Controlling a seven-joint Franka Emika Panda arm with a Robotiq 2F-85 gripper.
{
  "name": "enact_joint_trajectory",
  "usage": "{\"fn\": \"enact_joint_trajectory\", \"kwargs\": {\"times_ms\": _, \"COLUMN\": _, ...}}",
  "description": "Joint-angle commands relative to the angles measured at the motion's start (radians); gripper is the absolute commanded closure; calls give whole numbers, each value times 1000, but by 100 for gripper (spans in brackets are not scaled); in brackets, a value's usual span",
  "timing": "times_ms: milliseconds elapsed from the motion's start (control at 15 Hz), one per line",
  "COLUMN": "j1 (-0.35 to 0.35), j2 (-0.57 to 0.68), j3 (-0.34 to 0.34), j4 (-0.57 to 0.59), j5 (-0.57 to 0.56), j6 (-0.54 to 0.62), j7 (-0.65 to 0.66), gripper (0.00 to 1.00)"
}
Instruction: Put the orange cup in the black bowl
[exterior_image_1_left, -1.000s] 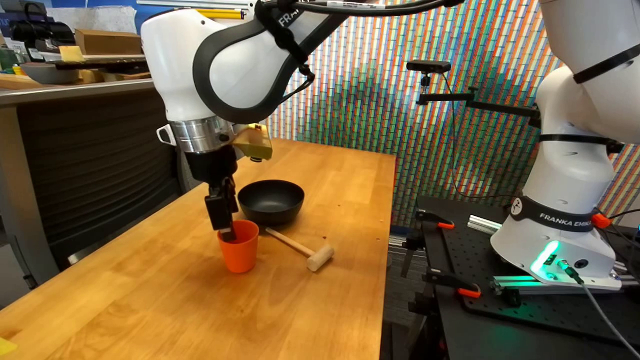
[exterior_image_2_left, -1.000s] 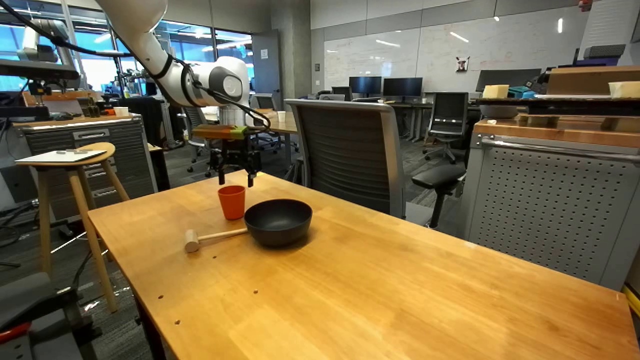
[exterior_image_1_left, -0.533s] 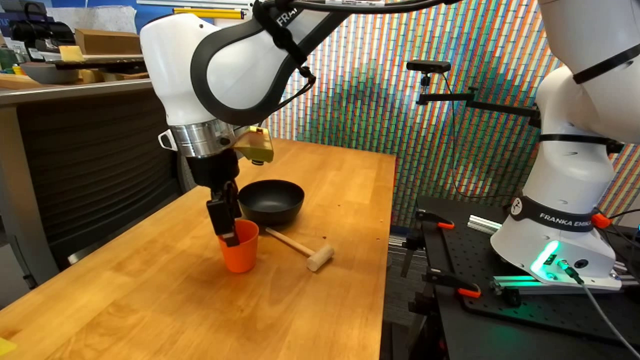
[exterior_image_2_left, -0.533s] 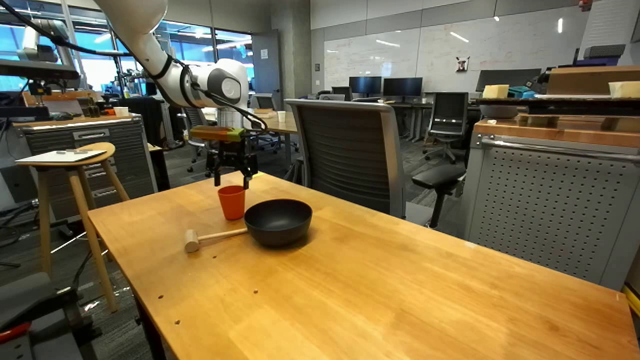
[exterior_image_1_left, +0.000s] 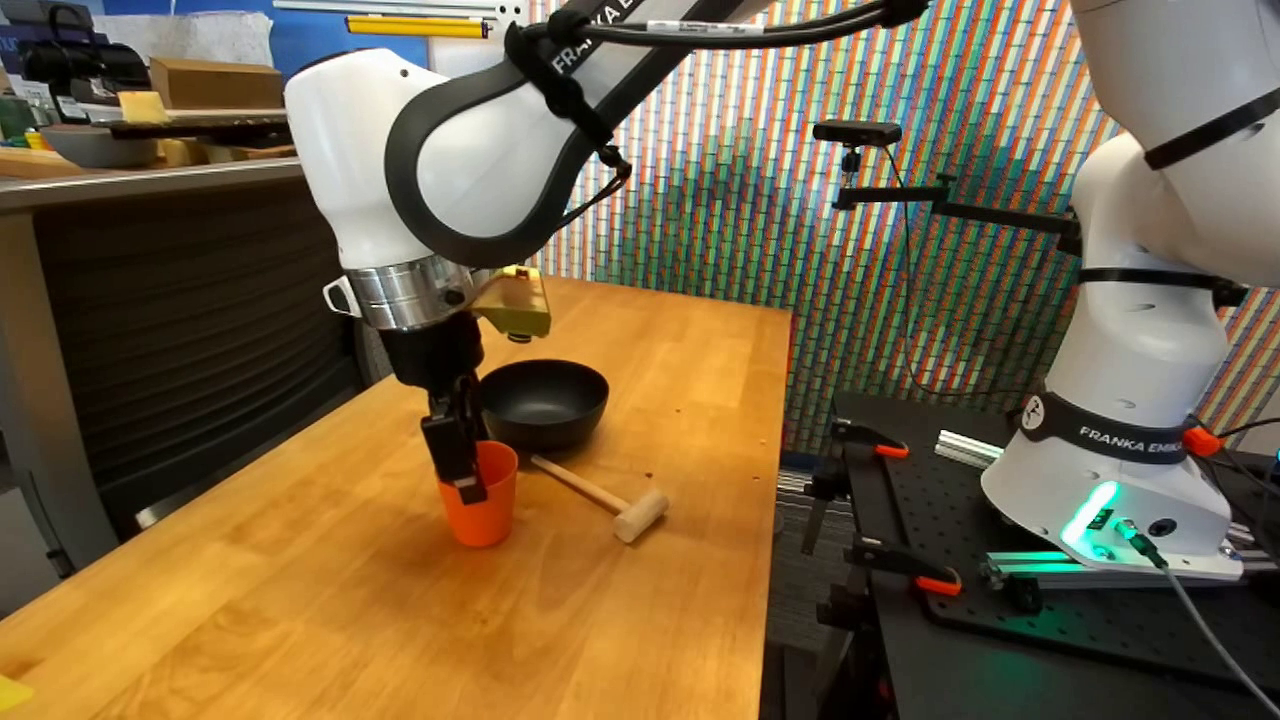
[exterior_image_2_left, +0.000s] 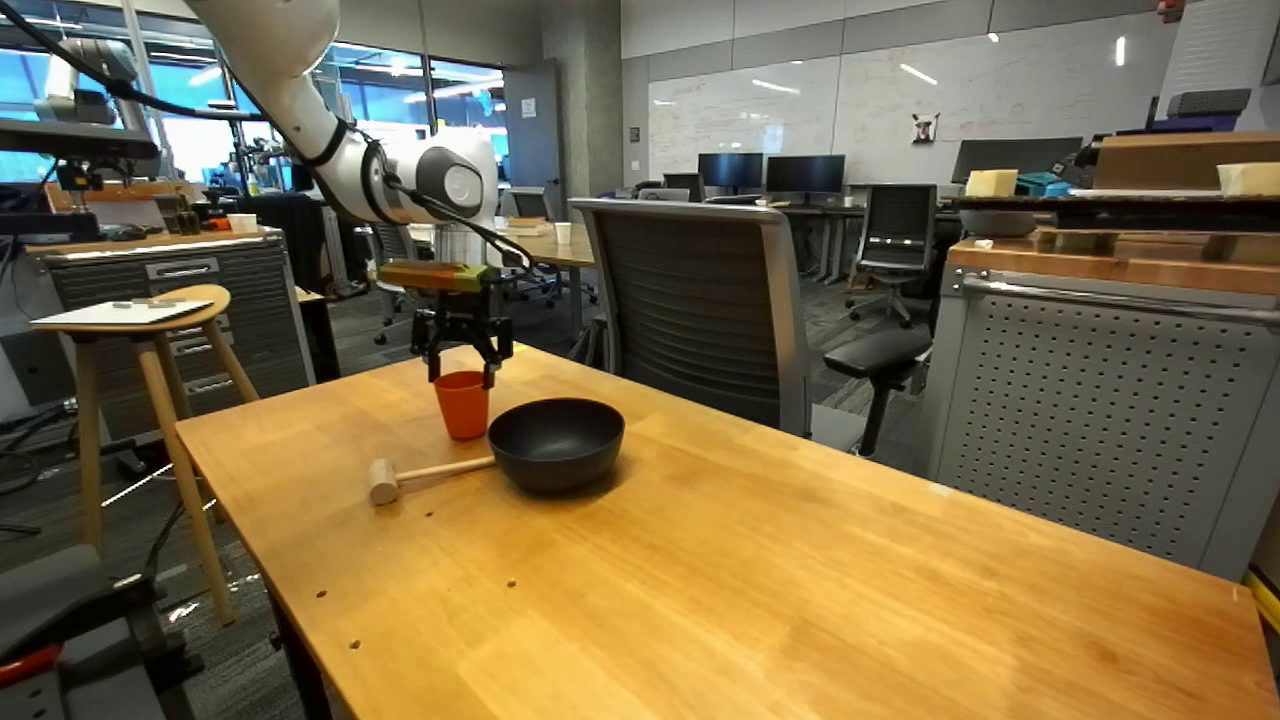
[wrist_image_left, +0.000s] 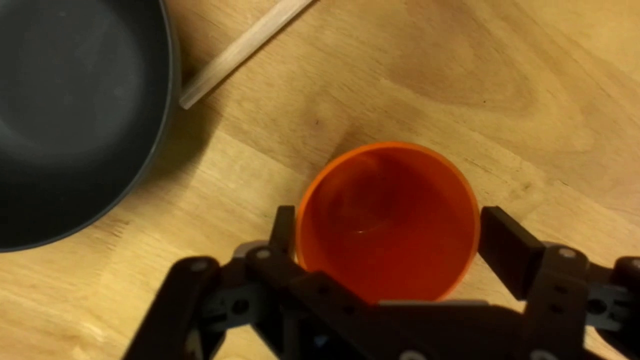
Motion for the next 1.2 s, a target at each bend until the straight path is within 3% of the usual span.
{"fn": "enact_joint_trajectory", "kwargs": {"times_ms": 0, "j1": -1, "j2": 4, "j3": 0, "j4": 9, "j5": 20, "j6": -17, "j7": -20, "gripper": 37}}
{"fn": "enact_joint_trajectory", "kwargs": {"times_ms": 67, "j1": -1, "j2": 2, "j3": 0, "j4": 12, "j5": 20, "j6": -18, "j7": -20, "gripper": 43}}
{"fn": "enact_joint_trajectory", "kwargs": {"times_ms": 400, "j1": -47, "j2": -79, "j3": -14, "j4": 11, "j5": 60, "j6": -44, "j7": -18, "gripper": 45}}
{"fn": "enact_joint_trajectory", "kwargs": {"times_ms": 800, "j1": -103, "j2": -209, "j3": -113, "j4": 50, "j5": 41, "j6": -72, "j7": 72, "gripper": 45}}
{"fn": "enact_joint_trajectory", "kwargs": {"times_ms": 1133, "j1": -139, "j2": -150, "j3": -171, "j4": 83, "j5": 57, "j6": -215, "j7": 162, "gripper": 45}}
